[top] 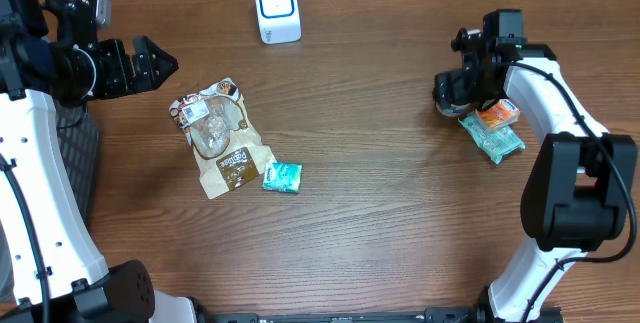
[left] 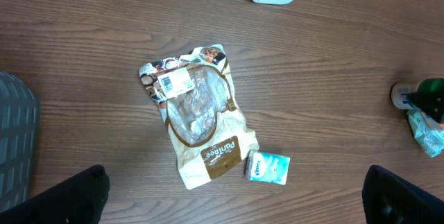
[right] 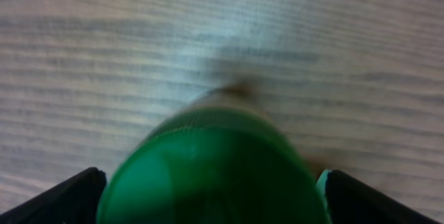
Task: Scan the item barcode
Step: 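Release the jar and move the right gripper toward the snack bag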
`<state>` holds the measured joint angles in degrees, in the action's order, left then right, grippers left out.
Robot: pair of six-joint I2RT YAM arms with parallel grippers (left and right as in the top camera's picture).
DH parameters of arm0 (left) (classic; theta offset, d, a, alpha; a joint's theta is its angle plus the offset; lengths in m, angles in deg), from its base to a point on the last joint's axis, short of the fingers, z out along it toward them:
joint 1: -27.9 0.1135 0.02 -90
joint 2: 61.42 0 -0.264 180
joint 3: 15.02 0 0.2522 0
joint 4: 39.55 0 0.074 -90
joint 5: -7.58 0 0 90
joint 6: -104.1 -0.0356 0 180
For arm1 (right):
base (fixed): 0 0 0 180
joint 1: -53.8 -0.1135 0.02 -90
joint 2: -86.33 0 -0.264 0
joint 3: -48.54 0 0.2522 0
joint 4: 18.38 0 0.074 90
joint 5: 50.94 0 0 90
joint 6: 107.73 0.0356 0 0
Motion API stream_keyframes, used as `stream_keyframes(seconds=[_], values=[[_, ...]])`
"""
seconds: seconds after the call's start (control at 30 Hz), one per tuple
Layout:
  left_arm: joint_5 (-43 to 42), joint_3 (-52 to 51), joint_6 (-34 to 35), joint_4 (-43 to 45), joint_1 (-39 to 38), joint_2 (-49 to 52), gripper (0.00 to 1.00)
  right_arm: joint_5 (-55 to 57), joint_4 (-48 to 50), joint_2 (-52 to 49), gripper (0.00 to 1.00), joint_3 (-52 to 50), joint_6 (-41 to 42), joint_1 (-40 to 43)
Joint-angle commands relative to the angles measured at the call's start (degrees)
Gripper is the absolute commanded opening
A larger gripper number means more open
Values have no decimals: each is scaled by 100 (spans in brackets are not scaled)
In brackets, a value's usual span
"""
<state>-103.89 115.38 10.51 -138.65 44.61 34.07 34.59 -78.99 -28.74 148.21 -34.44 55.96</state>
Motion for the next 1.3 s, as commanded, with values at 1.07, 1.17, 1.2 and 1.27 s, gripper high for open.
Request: stream_keyframes(seconds=[1.07, 1.17, 1.2, 1.27], values=[[-57, 72, -114, 11, 0, -61, 100, -2100, -909, -223, 64, 1270, 2295, -2822], [-57, 72, -114, 11, 2, -61, 100, -2063, -815, -575, 64, 1272, 2212, -3222], [-57, 72, -114, 11, 0, -61, 100, -2065, -813, -656, 64, 1270, 2138, -3307], [-57, 72, -114, 11, 2, -61, 100, -2065, -837, -813, 64, 1272, 2024, -3484]])
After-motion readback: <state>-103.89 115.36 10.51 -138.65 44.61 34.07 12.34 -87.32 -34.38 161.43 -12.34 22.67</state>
